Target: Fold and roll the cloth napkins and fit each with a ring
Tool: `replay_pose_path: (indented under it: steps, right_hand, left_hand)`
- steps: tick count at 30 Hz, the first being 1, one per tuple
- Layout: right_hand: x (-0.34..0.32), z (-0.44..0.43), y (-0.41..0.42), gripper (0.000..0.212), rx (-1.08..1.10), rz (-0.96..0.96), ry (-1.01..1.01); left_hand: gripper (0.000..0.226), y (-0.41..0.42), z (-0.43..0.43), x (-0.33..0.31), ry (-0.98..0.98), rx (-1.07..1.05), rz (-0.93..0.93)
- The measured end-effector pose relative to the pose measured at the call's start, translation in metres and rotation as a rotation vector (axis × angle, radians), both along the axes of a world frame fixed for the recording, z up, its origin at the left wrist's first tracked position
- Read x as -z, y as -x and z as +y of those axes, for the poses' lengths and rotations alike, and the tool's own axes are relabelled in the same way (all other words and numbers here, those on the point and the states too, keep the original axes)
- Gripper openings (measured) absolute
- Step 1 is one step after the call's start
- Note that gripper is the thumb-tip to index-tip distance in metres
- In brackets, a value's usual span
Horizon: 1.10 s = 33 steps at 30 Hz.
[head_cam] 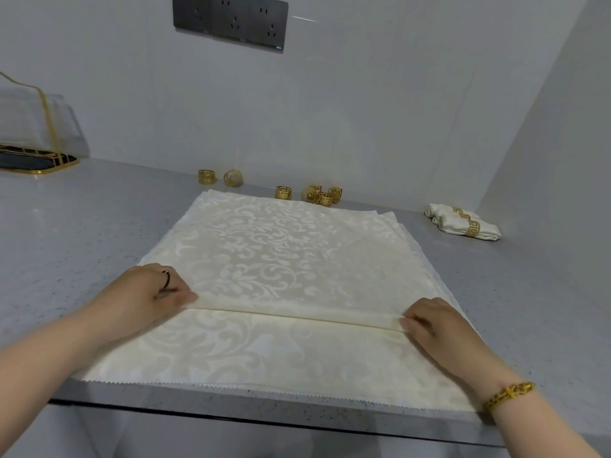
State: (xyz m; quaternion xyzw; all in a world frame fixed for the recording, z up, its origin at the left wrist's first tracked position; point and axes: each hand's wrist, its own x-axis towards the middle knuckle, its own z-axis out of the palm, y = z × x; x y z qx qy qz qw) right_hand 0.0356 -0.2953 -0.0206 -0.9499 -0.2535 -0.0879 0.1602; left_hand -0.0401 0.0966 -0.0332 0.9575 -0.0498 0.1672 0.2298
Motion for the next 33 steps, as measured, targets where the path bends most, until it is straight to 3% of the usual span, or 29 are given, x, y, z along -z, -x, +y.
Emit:
replay_pose_path:
  steps: [2, 6, 7, 10, 13, 14, 17, 23, 27, 33]
  right_hand:
    - [-0.003, 0.003, -0.005, 0.022, 0.04, 0.089, -0.039]
    - [-0.008, 0.012, -0.012, 0.006, 0.13, 0.134, -0.031]
    - [-0.008, 0.013, -0.013, 0.012, 0.143, 0.126, -0.036]
    - [-0.01, 0.019, -0.011, 0.015, 0.115, 0.017, -0.001]
    - [-0.006, 0.021, -0.007, 0.015, 0.033, -0.054, 0.068]
    - [-0.005, 0.019, -0.005, 0.017, 0.024, -0.049, 0.094]
    - [-0.002, 0.009, 0.003, 0.024, 0.0, -0.024, 0.094]
    - [-0.003, 0.014, -0.003, 0.024, 0.08, -0.033, 0.107]
    - [-0.011, 0.014, 0.003, 0.026, 0.096, -0.039, 0.132]
    - [-0.016, -0.002, 0.032, 0.022, 0.131, 0.066, 0.087]
  left_hand:
    - [0.02, -0.008, 0.0, 0.0, 0.05, -0.035, 0.07]
    - [0.019, -0.015, -0.006, -0.008, 0.086, -0.128, 0.165]
    - [0.022, -0.015, -0.007, -0.01, 0.092, -0.145, 0.165]
    - [0.029, -0.012, -0.01, -0.007, -0.033, -0.128, 0.012]
    - [0.01, -0.004, -0.011, 0.002, -0.14, -0.078, -0.099]
    - [0.01, 0.0, -0.009, 0.005, -0.141, -0.072, -0.101]
    - [0.042, 0.007, -0.002, 0.009, -0.203, -0.02, -0.131]
    - [0.018, -0.004, -0.013, 0.004, -0.222, -0.113, -0.111]
    - [0.032, 0.001, -0.005, 0.0, -0.331, -0.032, -0.252]
    - [0.043, 0.026, 0.003, 0.003, -0.323, 0.153, -0.229]
